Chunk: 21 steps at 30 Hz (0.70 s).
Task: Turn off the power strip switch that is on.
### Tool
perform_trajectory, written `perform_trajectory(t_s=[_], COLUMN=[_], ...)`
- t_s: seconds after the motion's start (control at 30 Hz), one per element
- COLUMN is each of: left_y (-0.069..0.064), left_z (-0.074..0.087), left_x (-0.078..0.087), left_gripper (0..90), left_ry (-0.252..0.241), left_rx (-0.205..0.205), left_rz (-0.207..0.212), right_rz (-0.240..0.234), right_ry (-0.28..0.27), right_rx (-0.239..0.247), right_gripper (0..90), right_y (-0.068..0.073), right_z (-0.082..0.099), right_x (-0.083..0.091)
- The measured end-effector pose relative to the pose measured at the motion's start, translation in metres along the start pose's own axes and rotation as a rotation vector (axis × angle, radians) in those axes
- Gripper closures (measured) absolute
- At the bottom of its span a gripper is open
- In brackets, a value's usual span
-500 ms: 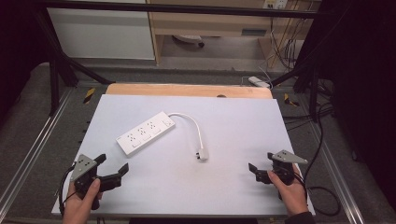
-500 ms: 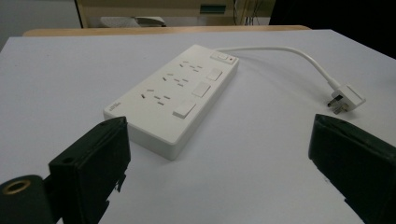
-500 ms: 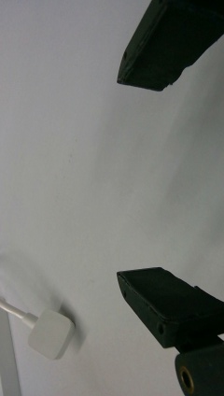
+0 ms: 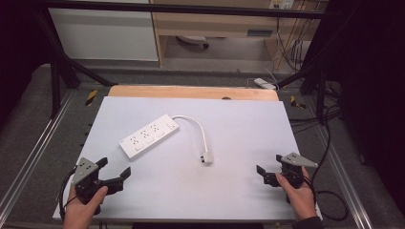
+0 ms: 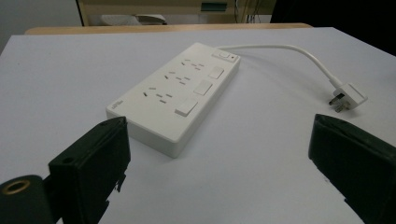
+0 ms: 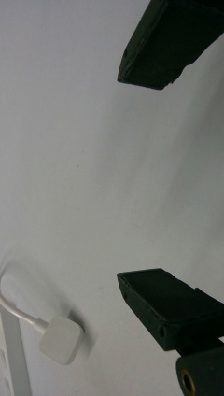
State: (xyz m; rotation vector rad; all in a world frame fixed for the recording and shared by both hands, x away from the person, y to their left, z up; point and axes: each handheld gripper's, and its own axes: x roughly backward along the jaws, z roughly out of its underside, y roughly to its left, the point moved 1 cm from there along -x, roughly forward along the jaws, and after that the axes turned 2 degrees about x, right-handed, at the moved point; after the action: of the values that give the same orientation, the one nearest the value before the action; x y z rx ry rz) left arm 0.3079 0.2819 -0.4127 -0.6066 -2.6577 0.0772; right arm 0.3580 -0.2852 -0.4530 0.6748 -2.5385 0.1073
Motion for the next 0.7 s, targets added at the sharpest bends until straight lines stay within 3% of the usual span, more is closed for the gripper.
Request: perform_trajectory(t_s=[0.27, 0.7], left_y=[-0.0006, -0.0025], left_z=[-0.0031, -0.0071], left_x=[0.0034, 0.0080], left_gripper=[5.3, 5.2], left_ry=[-0.049, -0.109], left_rx=[0.011, 0.019], left_rz=[0.012, 0.024], right_rz=[0.008, 0.005], right_ry=[0.003, -0.043], right_rx=[0.009, 0.009], right_gripper=[5.1, 4.5], right_y=[0.0005, -0.0002], right_z=[-0.0004, -0.0042], right_x=[-0.0003, 0.0025])
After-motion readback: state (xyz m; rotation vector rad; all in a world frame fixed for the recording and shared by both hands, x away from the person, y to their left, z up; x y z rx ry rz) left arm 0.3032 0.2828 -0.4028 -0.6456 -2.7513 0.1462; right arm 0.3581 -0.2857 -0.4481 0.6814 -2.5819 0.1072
